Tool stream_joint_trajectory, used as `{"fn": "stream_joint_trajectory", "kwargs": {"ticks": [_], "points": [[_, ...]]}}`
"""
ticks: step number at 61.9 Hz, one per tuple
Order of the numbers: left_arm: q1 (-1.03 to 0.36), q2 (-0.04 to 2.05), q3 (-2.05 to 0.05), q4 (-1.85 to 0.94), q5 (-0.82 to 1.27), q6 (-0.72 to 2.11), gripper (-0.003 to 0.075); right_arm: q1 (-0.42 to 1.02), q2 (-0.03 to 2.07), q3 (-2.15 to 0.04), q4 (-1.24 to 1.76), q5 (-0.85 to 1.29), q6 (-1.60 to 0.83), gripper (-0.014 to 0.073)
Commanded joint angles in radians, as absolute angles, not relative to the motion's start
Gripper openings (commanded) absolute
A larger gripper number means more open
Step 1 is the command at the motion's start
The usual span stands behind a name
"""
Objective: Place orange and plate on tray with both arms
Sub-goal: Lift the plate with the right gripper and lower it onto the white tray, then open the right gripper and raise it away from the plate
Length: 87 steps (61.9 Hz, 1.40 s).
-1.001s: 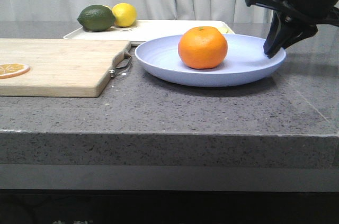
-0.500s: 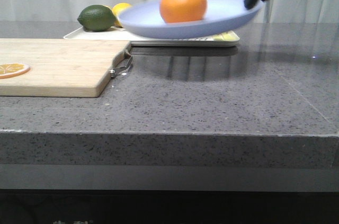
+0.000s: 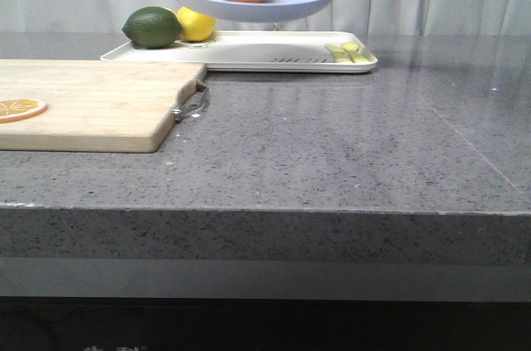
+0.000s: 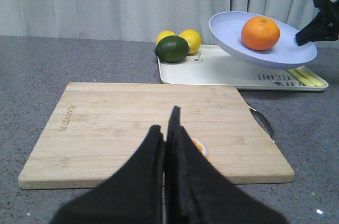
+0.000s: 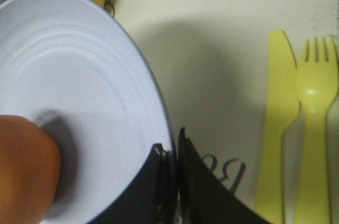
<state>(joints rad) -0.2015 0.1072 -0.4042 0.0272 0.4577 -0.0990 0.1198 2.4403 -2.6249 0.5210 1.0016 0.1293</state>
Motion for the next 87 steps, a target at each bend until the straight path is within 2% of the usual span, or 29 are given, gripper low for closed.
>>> {"fn": "stream_joint_trajectory", "kwargs": {"ticks": [1,8,37,44,63,69,79,87], "points": [[-0.202,0.119,-0.429,0.023,0.375,-0.11,-0.0018,0.118,2.468,-2.805,0.575,0.948,0.185,-0.0061],[-0.202,0.119,-0.429,0.023,0.375,-0.11,-0.0018,0.118,2.542,-2.878,0.574,0.939,0.186,-0.0061],[-0.202,0.119,-0.429,0.023,0.375,-0.11,-0.0018,0.117,2.592,-2.876,0.569,0.83,0.164,-0.0048],[-0.202,0.119,-0.429,0.023,0.375,-0.11,-0.0018,0.117,2.592,-2.876,0.563,0.832,0.164,0.0034],[-0.202,0.119,-0.429,0.023,0.375,-0.11,-0.0018,0.118,2.588,-2.876,0.559,0.846,0.164,0.0344],[-0.202,0.119,-0.429,0.023,0.375,-0.11,-0.0018,0.113,2.569,-2.879,0.554,0.884,0.139,0.0391],[-0.202,0.119,-0.429,0.023,0.375,-0.11,-0.0018,0.077,2.476,-2.894,0.479,1.038,0.123,0.0372],[-0.202,0.119,-0.429,0.023,0.375,-0.11,-0.0018,0.062,2.385,-2.92,0.36,1.235,0.123,0.0184]]}}
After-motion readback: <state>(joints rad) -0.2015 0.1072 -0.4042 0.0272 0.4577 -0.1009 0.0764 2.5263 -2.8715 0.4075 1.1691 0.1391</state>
